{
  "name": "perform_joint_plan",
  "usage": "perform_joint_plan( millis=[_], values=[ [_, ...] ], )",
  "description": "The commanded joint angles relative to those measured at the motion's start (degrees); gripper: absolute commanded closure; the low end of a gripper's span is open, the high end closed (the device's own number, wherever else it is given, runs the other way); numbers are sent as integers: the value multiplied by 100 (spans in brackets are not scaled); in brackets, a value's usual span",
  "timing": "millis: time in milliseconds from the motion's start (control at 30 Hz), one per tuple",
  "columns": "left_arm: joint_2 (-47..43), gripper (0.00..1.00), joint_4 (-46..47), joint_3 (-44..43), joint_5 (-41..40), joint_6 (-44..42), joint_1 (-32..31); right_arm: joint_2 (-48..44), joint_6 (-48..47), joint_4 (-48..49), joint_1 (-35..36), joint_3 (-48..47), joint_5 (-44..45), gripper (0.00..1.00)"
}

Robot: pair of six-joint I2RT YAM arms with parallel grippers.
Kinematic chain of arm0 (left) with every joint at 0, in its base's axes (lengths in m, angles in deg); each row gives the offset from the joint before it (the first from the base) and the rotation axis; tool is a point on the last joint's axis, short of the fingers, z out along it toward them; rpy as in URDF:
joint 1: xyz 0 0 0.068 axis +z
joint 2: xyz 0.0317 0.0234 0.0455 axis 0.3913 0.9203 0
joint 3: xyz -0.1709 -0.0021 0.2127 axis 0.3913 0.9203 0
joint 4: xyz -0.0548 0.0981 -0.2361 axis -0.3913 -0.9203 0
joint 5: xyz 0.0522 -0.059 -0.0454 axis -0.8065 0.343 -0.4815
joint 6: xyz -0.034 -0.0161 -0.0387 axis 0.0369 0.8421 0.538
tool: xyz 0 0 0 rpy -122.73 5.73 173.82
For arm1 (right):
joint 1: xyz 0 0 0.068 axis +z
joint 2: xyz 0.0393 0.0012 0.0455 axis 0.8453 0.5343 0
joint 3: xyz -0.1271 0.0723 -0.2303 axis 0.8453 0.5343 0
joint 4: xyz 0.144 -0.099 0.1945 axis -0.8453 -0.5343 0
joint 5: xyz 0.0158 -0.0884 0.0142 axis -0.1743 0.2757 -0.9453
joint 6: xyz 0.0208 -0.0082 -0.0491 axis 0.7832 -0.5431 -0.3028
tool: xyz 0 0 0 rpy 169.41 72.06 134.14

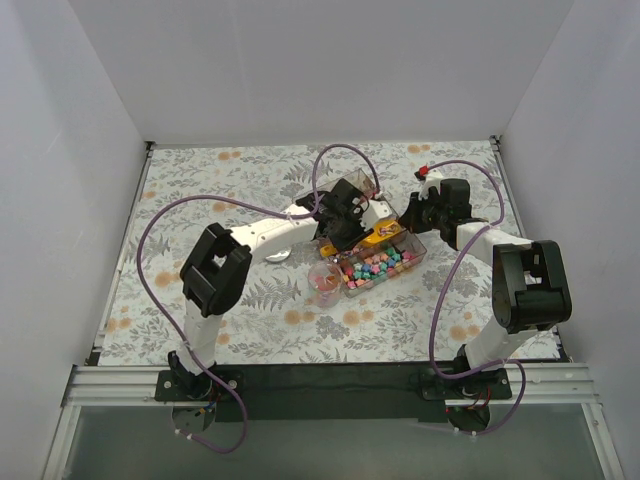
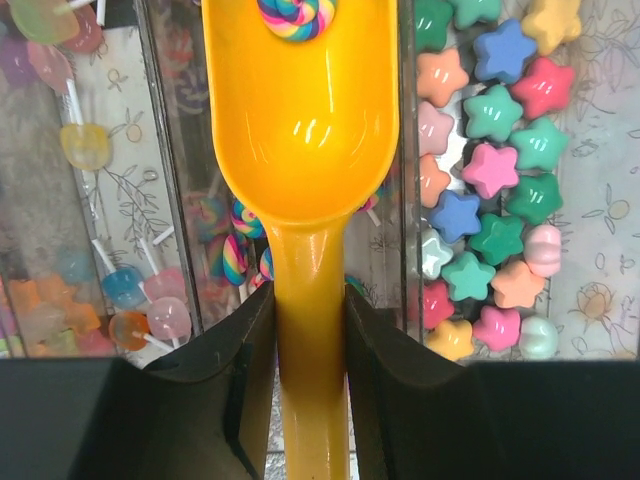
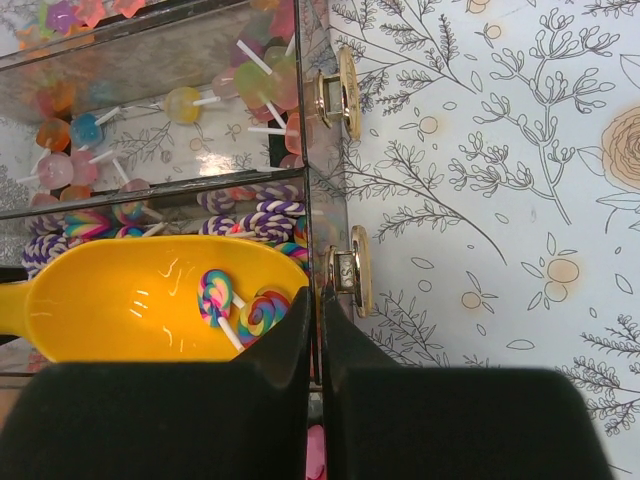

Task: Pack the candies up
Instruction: Scoop the fake candies from the storage box.

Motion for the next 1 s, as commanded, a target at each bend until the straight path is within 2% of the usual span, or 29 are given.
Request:
perform_joint_plan(
  millis=[0, 367, 467, 500, 600, 833, 967],
  values=[
    [-469, 100, 664, 395, 805, 211, -65, 29, 196, -705, 256, 43, -558, 99],
    [-1226, 100, 981, 765, 919, 220, 216, -111, 143, -872, 212, -168, -294, 97],
    [-1524, 100, 1034, 888, 1016, 229, 269, -208, 125, -986, 221, -247, -258, 83],
    [-1604, 100, 1060, 1036, 1042, 220, 278, -278, 117, -1012, 212, -256, -224, 74],
    [-1912, 100, 1227, 1431, 1060, 203, 322, -462, 108, -1074, 221, -283, -179, 61],
    [-2808, 100, 1465, 2319, 1052, 36, 471, -1060, 143, -1478, 221, -204, 58, 39],
    [-3344, 100, 1237, 2663, 1025, -157, 594, -1526, 152, -1645, 221, -133, 102, 34]
  ],
)
